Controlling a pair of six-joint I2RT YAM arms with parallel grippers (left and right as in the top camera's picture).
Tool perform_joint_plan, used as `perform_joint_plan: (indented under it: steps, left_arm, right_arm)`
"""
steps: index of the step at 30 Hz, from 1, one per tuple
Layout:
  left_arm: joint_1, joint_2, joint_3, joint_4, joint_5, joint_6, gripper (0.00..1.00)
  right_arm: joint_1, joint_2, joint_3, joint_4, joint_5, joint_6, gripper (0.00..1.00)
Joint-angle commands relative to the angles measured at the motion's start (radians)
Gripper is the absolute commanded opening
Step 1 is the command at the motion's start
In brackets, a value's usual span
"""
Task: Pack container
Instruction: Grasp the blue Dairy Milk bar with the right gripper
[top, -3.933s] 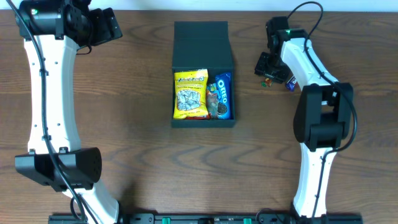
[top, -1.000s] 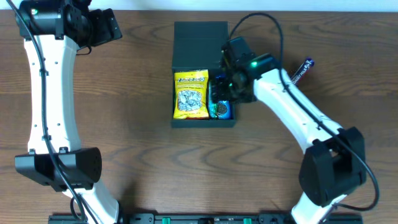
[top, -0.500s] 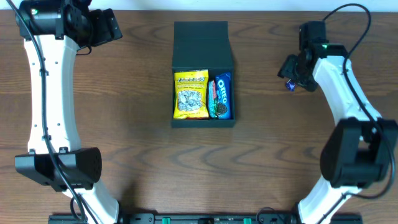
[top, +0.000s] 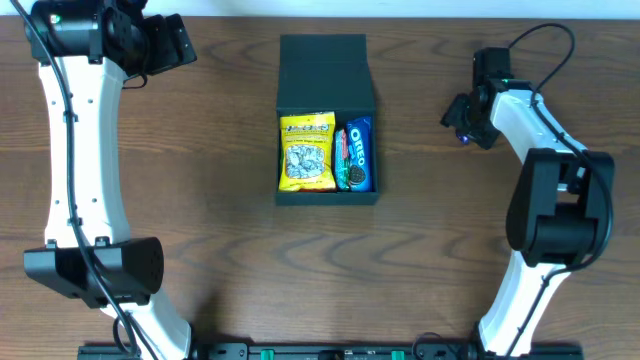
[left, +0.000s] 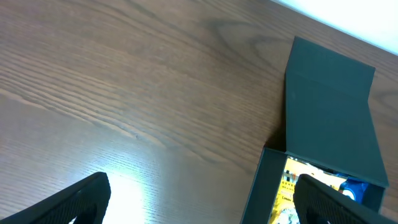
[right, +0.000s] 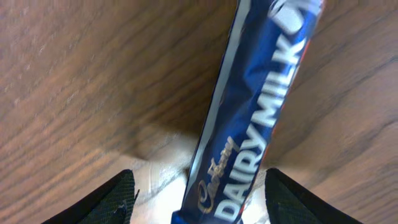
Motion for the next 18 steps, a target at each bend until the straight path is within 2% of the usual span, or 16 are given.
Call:
perform_joint_plan:
  steps: [1,7,13,18]
  left_arm:
    - [0.003,-0.005,0.021,-0.005,-0.004,0.003,0.95]
    - [0.003,-0.005,0.021,-0.002,-0.004,0.003,0.95]
    - [0.003,-0.005,0.021,0.0,-0.004,0.003,0.95]
    - [0.003,-0.005,0.021,0.0,-0.004,0.003,0.95]
  right_arm:
    - [-0.024,0.023,0.013,0.005,0.002,0.019,0.63]
    - [-0.034,0.043,0.013,0.003,-0.028,0.016,0.46]
    - [-0.035,0.048,0.014,0.002,-0.055,0.015,0.14]
    - [-0.036,0.04,0.076,-0.085,-0.107,-0.064,0.12]
